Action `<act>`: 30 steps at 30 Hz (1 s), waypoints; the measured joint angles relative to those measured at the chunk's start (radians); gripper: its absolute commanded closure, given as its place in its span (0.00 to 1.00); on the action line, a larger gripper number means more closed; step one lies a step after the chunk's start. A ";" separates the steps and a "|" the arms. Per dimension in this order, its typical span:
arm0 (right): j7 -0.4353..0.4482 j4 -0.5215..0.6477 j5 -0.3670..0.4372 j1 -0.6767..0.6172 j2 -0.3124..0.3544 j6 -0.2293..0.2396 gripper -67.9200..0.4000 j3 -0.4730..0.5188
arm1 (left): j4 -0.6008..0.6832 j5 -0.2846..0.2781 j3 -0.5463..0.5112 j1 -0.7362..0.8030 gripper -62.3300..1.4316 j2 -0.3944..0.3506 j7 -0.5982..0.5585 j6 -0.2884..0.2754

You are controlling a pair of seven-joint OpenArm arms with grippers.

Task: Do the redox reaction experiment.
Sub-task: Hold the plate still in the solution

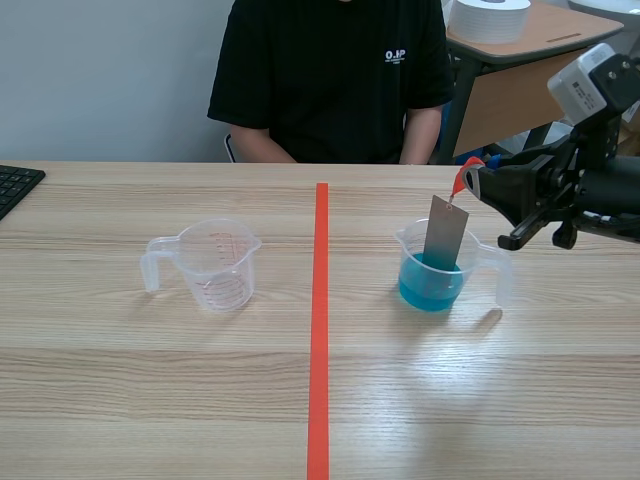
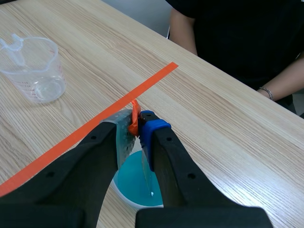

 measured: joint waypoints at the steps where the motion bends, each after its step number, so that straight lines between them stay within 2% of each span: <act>1: 0.000 0.000 0.000 0.000 0.000 0.000 0.97 0.000 | 0.000 0.000 0.000 0.000 0.90 0.000 0.000 0.000; 11: -0.001 0.003 -0.001 0.000 0.005 0.000 0.97 0.000 | 0.000 0.000 0.000 0.000 0.90 0.000 0.000 0.000; 17: -0.024 0.047 -0.001 -0.002 0.016 0.000 0.97 -0.001 | 0.000 0.000 0.000 0.000 0.90 0.000 0.000 0.000; 23: -0.035 0.100 0.066 -0.003 0.069 0.000 0.97 0.008 | 0.000 0.000 0.000 0.000 0.90 0.000 0.000 0.000; 30: -0.077 0.150 0.181 -0.003 0.134 0.000 0.97 0.021 | 0.000 0.000 0.000 0.000 0.90 0.000 0.000 0.000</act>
